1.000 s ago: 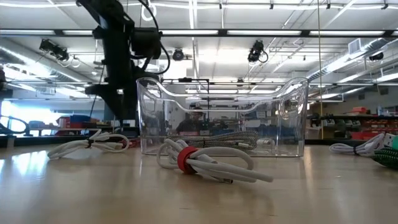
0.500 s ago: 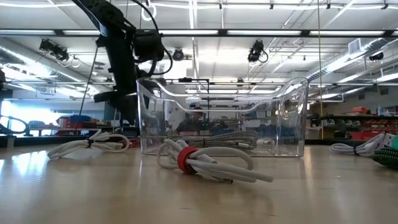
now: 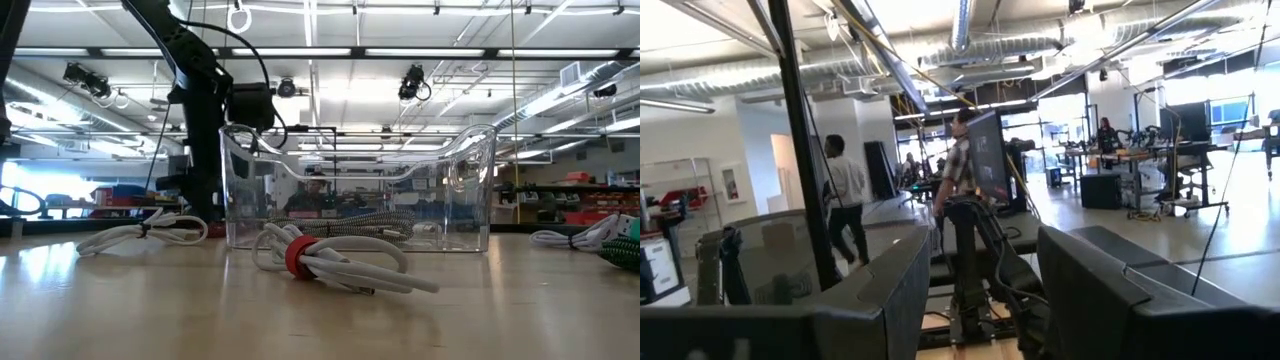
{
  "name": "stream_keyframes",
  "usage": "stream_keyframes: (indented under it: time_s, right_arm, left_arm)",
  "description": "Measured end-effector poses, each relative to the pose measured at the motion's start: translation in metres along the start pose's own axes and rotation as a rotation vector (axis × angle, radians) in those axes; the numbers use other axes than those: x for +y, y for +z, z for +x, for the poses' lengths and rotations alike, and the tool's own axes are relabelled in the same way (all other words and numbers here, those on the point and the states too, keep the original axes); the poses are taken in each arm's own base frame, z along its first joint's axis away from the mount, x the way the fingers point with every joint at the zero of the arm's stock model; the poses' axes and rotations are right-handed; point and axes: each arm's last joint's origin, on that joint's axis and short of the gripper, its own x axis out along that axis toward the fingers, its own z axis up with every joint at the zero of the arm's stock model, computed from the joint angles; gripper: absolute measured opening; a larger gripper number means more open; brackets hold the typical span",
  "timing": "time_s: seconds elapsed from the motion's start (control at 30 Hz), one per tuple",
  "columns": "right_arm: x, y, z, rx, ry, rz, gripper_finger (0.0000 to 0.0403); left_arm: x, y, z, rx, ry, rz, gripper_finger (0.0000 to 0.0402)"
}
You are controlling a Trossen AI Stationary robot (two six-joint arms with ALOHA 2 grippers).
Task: Pick and place USB-C Cables
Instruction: Put the pink patterned charger cable into the transparent bin
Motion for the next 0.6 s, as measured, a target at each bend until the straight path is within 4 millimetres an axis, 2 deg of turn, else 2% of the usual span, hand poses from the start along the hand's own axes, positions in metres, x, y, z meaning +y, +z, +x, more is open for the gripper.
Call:
stream_keyframes:
  time_s: [0.17, 0.4, 0.53, 0.6]
  right_arm:
    - [0.0, 0.0, 0.0, 0.0, 0.0, 0.0, 0.0191]
    - [0.0, 0.0, 0.0, 0.0, 0.0, 0.003, 0.0191]
    - [0.0, 0.0, 0.0, 0.0, 0.0, 0.018, 0.0191]
    - [0.0, 0.0, 0.0, 0.0, 0.0, 0.026, 0.0191]
  left_arm:
    - [0.0, -0.001, 0.006, 0.019, 0.022, 0.044, 0.0135]
    - [0.002, 0.002, 0.005, 0.007, 0.012, 0.079, 0.002]
    - [0.004, 0.006, -0.002, 0.055, -0.004, 0.09, 0.0019]
    - [-0.001, 0.013, -0.015, 0.069, -0.027, 0.116, 0.0019]
